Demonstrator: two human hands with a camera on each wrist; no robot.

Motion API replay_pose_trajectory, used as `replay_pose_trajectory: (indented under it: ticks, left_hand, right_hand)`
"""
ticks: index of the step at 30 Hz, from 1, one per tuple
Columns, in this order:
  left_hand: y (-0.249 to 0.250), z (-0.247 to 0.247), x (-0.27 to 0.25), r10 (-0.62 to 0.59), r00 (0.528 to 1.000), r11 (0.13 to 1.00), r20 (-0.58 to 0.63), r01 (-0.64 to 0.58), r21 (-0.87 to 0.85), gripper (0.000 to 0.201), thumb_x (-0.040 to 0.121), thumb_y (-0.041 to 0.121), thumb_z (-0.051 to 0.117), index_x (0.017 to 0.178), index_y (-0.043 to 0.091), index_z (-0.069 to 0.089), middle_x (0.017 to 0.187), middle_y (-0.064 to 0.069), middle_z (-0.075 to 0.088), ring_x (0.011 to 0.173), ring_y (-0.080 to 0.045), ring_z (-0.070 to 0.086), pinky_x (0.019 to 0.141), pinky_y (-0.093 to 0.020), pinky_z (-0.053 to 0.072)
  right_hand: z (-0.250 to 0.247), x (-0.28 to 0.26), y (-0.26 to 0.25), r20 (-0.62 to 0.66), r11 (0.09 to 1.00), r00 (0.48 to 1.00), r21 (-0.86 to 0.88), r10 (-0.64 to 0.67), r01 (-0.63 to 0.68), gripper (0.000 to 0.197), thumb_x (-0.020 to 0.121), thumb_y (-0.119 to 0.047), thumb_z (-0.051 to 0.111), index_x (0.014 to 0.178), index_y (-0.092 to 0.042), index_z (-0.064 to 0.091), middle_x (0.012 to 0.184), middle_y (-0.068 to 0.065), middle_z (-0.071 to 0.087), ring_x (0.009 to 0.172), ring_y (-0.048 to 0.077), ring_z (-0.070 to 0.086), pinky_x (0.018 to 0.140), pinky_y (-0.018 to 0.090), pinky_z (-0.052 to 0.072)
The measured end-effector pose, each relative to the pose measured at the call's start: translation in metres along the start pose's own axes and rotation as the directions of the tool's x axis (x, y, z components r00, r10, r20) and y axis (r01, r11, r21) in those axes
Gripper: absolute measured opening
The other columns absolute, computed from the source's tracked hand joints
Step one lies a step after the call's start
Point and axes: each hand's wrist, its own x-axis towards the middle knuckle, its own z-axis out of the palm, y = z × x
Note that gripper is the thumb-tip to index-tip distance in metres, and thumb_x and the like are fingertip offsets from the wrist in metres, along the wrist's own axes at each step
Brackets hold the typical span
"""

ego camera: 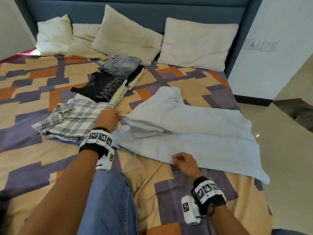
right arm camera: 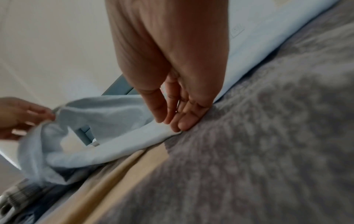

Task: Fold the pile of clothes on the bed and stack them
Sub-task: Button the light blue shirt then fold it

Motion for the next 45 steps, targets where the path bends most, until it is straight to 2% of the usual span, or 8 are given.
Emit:
replay_pose_trajectory:
  ticks: [8, 11, 14, 18, 27, 35, 40, 45]
  left_hand:
    - [0.066, -0.058, -0.004, 0.118, 0.993, 0.883, -0.019, -0.114, -0.455, 0.008, 0.087, 0.016, 0.071, 0.090, 0.010, 0.074, 0.095, -0.005, 0.067, 0.093, -0.018, 0.061, 0.087, -0.033, 0.047]
    - [0.103, -0.049, -0.018, 0.165, 0.948, 0.517, 0.272, 0.152, -0.843, 0.013, 0.092, 0.004, 0.062, 0.092, 0.013, 0.071, 0.098, -0.012, 0.066, 0.096, -0.026, 0.061, 0.086, -0.039, 0.049]
    - [0.129, -0.027, -0.043, 0.417, 0.751, 0.208, 0.513, 0.470, -0.858, 0.027, 0.099, 0.007, 0.049, 0.123, 0.018, 0.054, 0.116, -0.016, 0.066, 0.110, -0.033, 0.064, 0.096, -0.042, 0.050]
    - [0.120, 0.025, -0.058, 0.154, 0.753, 0.436, 0.639, 0.529, -0.728, 0.015, 0.098, 0.016, 0.055, 0.105, 0.006, 0.065, 0.104, -0.016, 0.069, 0.088, -0.032, 0.068, 0.080, -0.041, 0.055]
    - [0.051, 0.109, -0.060, -0.177, 0.698, -0.259, 0.694, 0.647, -0.717, 0.057, 0.096, 0.049, 0.050, 0.126, 0.001, 0.050, 0.130, -0.019, 0.056, 0.125, -0.031, 0.053, 0.102, -0.040, 0.044]
    - [0.057, 0.118, -0.051, -0.217, 0.730, -0.362, 0.649, 0.557, -0.747, 0.069, 0.091, 0.055, 0.056, 0.135, 0.002, 0.046, 0.124, -0.014, 0.054, 0.125, -0.029, 0.050, 0.106, -0.042, 0.041]
    - [0.053, 0.124, -0.052, -0.245, 0.737, -0.354, 0.630, 0.537, -0.766, 0.081, 0.084, 0.064, 0.058, 0.137, 0.002, 0.046, 0.136, -0.015, 0.052, 0.128, -0.029, 0.050, 0.110, -0.041, 0.039]
    - [0.054, 0.124, -0.052, -0.245, 0.740, -0.292, 0.627, 0.561, -0.775, 0.074, 0.085, 0.061, 0.059, 0.135, 0.006, 0.050, 0.132, -0.012, 0.055, 0.127, -0.025, 0.050, 0.111, -0.037, 0.038]
  right_hand:
    - [-0.005, -0.006, -0.012, 0.071, 0.998, 0.997, -0.055, -0.037, 0.041, 0.004, 0.088, -0.021, 0.073, 0.088, -0.020, 0.069, 0.096, 0.000, 0.071, 0.095, 0.017, 0.066, 0.095, 0.038, 0.052]
    - [-0.012, -0.016, -0.032, 0.117, 0.946, 0.989, 0.319, -0.096, 0.054, 0.040, 0.085, -0.047, 0.068, 0.106, -0.013, 0.070, 0.102, 0.002, 0.073, 0.099, 0.021, 0.068, 0.088, 0.038, 0.055]
    - [-0.027, -0.024, -0.046, 0.129, 0.480, 0.992, 0.870, -0.006, -0.110, 0.075, 0.076, -0.072, 0.057, 0.117, -0.011, 0.068, 0.111, 0.011, 0.072, 0.101, 0.027, 0.069, 0.084, 0.038, 0.057]
    - [-0.063, -0.027, -0.021, 0.178, 0.076, 0.982, 0.980, 0.062, -0.182, 0.074, 0.080, -0.073, 0.052, 0.121, -0.014, 0.070, 0.128, 0.014, 0.064, 0.116, 0.031, 0.063, 0.106, 0.052, 0.042]
    - [-0.174, -0.011, 0.014, -0.094, 0.978, 0.992, 0.196, 0.090, -0.070, 0.017, 0.079, -0.006, 0.078, 0.096, -0.008, 0.074, 0.094, 0.013, 0.075, 0.089, 0.026, 0.071, 0.073, 0.030, 0.058]
    - [-0.256, 0.002, 0.039, -0.705, 0.821, 0.710, -0.413, -0.014, -0.394, 0.028, 0.087, -0.015, 0.067, 0.115, -0.010, 0.065, 0.117, 0.019, 0.063, 0.114, 0.042, 0.051, 0.095, 0.052, 0.039]
    - [-0.183, -0.034, 0.068, -0.755, 0.972, 0.633, 0.025, 0.170, -0.232, 0.042, 0.087, -0.040, 0.057, 0.071, -0.004, 0.072, 0.073, 0.020, 0.071, 0.076, 0.040, 0.067, 0.077, 0.046, 0.054]
    - [-0.126, -0.066, 0.076, -0.462, 0.625, 0.634, 0.780, 0.621, -0.044, 0.021, 0.093, -0.023, 0.067, 0.083, -0.004, 0.064, 0.082, 0.022, 0.070, 0.069, 0.035, 0.067, 0.062, 0.042, 0.061]
